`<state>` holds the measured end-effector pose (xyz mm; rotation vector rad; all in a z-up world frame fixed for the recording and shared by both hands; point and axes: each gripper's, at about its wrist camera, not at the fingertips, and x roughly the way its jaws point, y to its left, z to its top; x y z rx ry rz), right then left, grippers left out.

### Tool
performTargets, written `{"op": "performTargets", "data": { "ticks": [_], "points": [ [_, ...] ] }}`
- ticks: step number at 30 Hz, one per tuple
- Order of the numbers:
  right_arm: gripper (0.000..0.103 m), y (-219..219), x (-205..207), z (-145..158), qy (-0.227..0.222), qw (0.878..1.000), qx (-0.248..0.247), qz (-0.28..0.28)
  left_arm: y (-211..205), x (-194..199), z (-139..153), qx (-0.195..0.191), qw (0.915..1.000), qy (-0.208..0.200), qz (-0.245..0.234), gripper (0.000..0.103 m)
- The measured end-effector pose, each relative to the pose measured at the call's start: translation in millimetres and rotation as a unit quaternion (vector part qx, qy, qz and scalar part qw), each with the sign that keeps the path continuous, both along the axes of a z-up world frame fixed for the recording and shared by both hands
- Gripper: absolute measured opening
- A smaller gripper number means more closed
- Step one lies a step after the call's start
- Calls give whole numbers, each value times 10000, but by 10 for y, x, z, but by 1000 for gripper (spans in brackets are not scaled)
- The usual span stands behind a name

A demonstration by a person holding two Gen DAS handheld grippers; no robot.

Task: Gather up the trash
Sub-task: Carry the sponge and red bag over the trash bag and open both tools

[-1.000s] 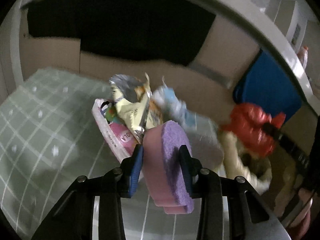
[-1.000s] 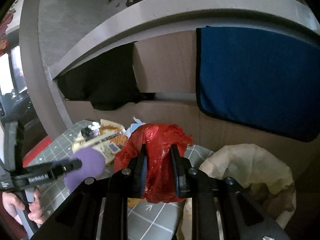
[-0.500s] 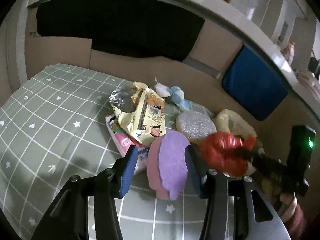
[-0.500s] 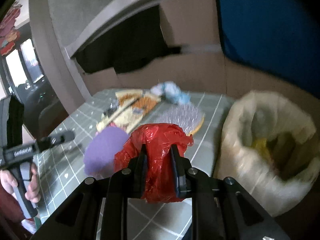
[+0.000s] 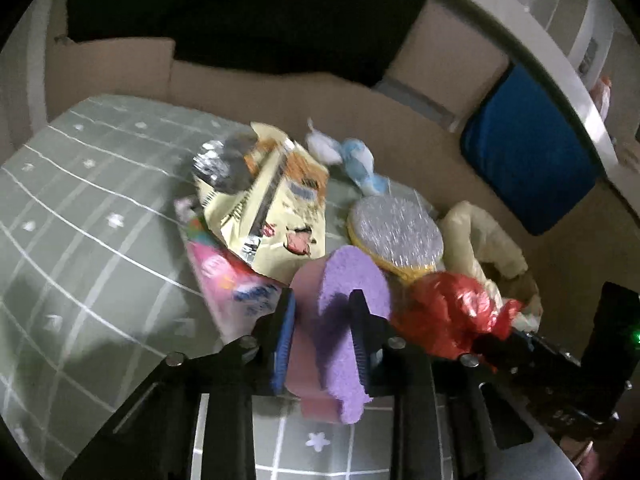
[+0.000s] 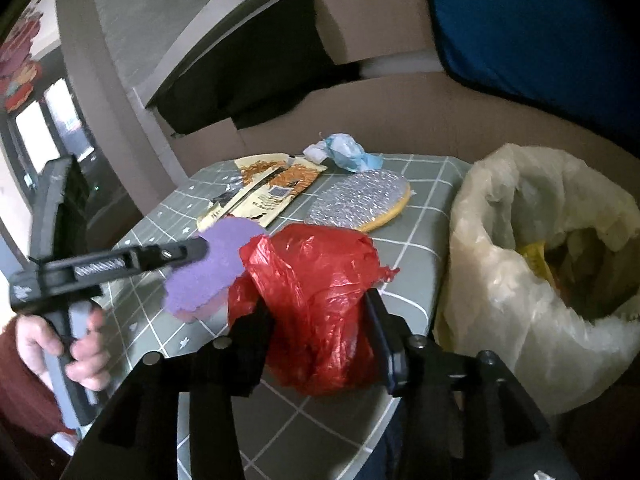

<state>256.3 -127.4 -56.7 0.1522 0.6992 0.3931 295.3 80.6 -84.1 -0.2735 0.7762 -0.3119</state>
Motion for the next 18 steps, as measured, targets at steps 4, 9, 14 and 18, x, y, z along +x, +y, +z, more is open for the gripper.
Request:
{"op": "performTargets", "data": {
  "ticks": [4,9,14,18],
  "points": [
    [47,121,123,-30,-12,9998,-219,31,177,-138,207,40,9989,-362,279,25],
    [49,227,250,-36,-32,9994,-358,-3,284,-280,360,258,9953,-793,499,23],
    [51,292,351,-51,116,9990,-439,7,255,-347,340,500,9930,-938,521,23],
    [52,287,449,-67,296,9991,-316,-7,231,-360,277,555,9931,-906,506,23]
  ]
}}
